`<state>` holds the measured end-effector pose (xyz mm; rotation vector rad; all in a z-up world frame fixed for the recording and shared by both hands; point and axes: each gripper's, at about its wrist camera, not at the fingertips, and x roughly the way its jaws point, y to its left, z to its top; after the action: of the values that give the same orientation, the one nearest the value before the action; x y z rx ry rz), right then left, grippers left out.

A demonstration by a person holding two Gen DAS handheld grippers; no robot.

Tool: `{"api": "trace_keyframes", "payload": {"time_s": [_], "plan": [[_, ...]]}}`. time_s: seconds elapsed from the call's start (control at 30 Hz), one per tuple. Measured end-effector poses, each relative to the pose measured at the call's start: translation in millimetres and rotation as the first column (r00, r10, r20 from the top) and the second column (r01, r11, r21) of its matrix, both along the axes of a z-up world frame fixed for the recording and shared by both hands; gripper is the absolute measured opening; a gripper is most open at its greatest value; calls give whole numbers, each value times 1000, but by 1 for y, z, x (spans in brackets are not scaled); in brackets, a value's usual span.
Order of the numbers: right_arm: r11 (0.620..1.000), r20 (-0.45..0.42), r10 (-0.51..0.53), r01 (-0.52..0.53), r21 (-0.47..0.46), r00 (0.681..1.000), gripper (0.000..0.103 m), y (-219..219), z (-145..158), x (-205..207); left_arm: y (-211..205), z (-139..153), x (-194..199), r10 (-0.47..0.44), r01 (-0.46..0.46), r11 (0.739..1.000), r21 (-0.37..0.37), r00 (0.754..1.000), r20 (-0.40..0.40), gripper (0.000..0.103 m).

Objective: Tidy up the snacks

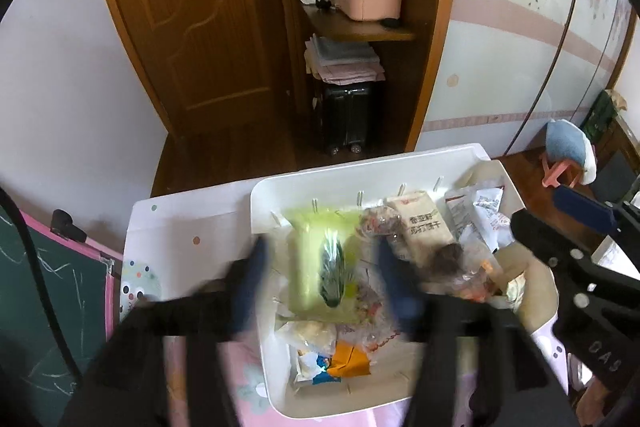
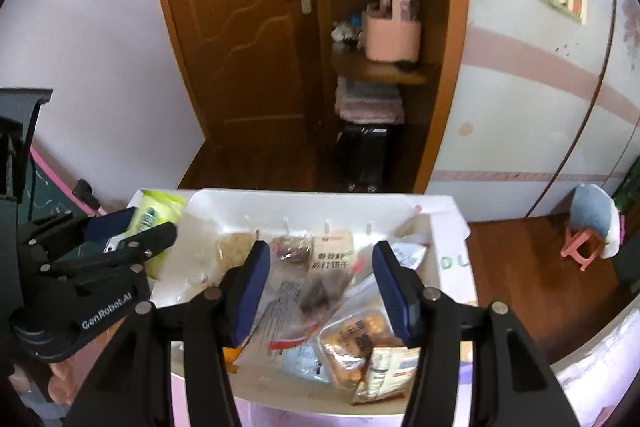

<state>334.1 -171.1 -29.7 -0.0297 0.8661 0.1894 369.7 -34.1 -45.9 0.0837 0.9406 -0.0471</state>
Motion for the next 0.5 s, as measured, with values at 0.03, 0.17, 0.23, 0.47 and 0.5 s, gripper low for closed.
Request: {"api": "trace_keyframes", "payload": {"time_s": [0.03, 0.17, 0.23, 0.47, 0.5], "plan": [[1000, -3, -3, 3, -2, 1000, 54, 1, -1, -1, -1, 0, -1, -1, 1, 1000, 2, 1000, 15, 86], [1000, -26, -7, 8, 20, 1000, 54, -3, -5, -3, 1, 3, -12, -24, 24, 1000, 2, 999, 38, 88], [1000, -30, -11, 12, 26, 999, 54, -5, -5, -5, 2, 4, -16, -24, 24, 1000, 6, 999, 27, 88], [999, -10, -24, 25, 38, 1000, 54, -13, 14, -25, 5, 21, -40, -18, 18, 1000, 23, 999, 32, 88], [999, -6, -24, 24, 37, 1000, 54, -15, 17, -29, 6, 24, -46, -16, 15, 1000, 22, 999, 31, 88]]}}
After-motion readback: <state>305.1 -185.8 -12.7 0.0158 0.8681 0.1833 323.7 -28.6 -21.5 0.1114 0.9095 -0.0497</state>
